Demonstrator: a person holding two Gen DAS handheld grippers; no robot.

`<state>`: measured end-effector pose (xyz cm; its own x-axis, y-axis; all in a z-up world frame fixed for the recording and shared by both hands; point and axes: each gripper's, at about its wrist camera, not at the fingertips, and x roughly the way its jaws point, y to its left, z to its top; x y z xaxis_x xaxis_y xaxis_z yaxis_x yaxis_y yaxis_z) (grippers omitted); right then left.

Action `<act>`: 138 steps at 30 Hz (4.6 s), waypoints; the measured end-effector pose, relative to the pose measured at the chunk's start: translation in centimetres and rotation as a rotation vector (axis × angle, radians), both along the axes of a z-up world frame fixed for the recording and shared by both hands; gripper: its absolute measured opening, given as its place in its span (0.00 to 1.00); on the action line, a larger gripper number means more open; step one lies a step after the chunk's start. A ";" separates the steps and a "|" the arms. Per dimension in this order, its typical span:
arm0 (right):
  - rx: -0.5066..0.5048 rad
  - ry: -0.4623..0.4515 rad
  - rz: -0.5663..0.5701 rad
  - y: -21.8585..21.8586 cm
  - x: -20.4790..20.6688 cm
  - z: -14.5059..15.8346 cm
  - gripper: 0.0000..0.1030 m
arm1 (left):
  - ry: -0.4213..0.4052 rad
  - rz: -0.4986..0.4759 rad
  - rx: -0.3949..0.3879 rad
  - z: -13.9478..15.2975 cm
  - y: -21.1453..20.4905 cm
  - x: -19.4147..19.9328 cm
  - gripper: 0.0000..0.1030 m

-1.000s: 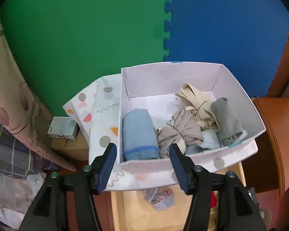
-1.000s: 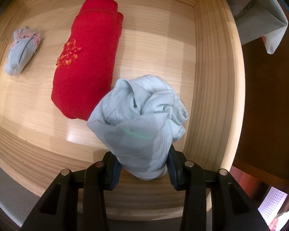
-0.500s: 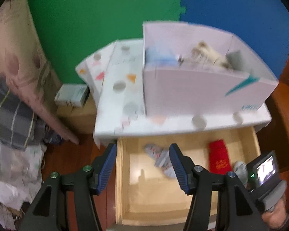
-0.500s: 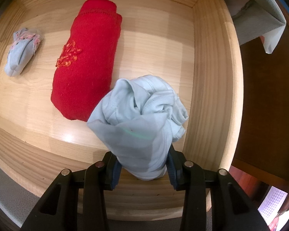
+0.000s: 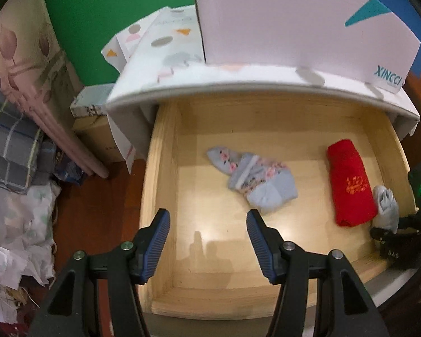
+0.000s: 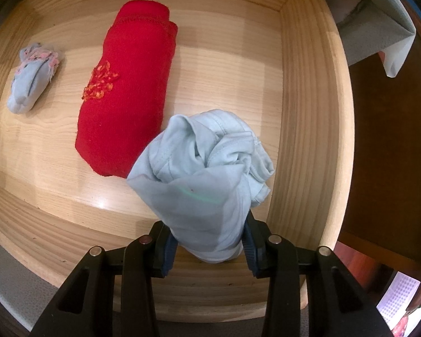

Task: Take underwear out of drawer
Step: 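Bring the left tool back over the drawer, then lift the pale blue garment into the white box and open the right tool, then reach the right tool into the drawer and grasp the red rolled garment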

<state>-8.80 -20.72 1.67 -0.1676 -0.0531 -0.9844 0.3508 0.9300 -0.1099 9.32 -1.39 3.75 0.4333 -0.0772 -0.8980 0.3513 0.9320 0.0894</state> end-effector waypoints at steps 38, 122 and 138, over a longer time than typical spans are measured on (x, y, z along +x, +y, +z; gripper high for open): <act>-0.003 -0.296 0.009 -6.1 -0.3 21.1 0.35 | -0.013 0.005 -0.002 -3.3 1.3 -1.1 0.56; 0.090 -0.181 -0.007 -1.9 2.3 10.8 0.64 | 0.001 0.018 -0.048 -3.5 1.9 -1.0 0.56; 0.065 -0.086 -0.012 -0.2 5.2 3.1 0.70 | 0.012 0.019 -0.058 -3.6 2.1 -0.8 0.56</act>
<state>-3.61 -20.94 4.75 -0.0827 0.0133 -0.9965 0.3674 0.9299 -0.0181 8.47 0.66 0.14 0.4248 -0.1211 -0.8972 0.3340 0.9421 0.0310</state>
